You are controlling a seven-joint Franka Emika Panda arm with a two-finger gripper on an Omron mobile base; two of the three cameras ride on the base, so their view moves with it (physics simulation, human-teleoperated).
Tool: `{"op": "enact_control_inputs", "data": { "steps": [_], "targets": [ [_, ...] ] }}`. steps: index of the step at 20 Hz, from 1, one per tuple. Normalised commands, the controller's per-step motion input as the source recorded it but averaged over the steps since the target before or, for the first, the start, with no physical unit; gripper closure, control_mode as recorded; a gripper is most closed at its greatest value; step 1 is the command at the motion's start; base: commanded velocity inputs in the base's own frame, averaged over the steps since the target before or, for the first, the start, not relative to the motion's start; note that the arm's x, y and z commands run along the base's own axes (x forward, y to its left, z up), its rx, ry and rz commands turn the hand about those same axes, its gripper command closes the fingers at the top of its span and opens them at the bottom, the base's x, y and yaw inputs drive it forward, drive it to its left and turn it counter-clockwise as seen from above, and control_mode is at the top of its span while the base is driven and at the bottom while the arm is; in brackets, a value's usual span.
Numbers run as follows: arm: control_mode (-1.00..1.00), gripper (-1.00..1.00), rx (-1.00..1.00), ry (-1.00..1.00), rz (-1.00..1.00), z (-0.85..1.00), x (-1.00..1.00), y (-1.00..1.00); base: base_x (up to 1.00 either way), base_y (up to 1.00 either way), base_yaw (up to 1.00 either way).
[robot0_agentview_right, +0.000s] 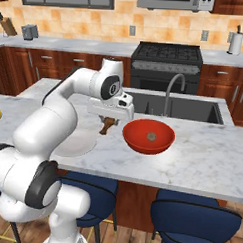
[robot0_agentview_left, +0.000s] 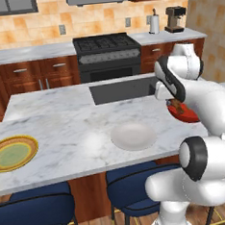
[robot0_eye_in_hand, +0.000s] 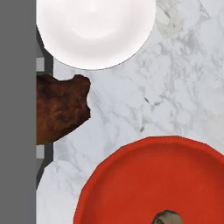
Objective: Pick the chicken drumstick and garlic from their plates and place them in the bowl. Then put the bowl in the fridge.
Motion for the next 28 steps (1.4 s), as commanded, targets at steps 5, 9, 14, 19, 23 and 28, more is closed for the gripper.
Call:
{"op": "enact_control_inputs", "data": {
  "steps": [5, 9, 14, 19, 23, 28],
  "targets": [
    [-1.0, 1.0, 0.0, 0.0, 0.12, 0.0, 0.31, -0.6, 0.0, 0.0, 0.0],
    [-1.0, 1.0, 0.0, 0.0, 0.08, -0.01, 0.35, -0.46, 0.0, 0.0, 0.0],
    [-1.0, 1.0, 0.0, 0.0, 0.18, -0.07, 0.47, -0.3, 0.0, 0.0, 0.0],
    [-1.0, 1.0, -0.01, -0.05, 0.23, -0.15, 0.3, -0.21, 0.0, 0.0, 0.0],
    [-1.0, 1.0, -0.08, -0.07, 0.15, -0.32, -0.01, -0.12, 0.0, 0.0, 0.0],
    [-1.0, 1.0, -0.06, -0.02, 0.1, -0.37, 0.0, -0.11, 0.0, 0.0, 0.0]
  ]
}}
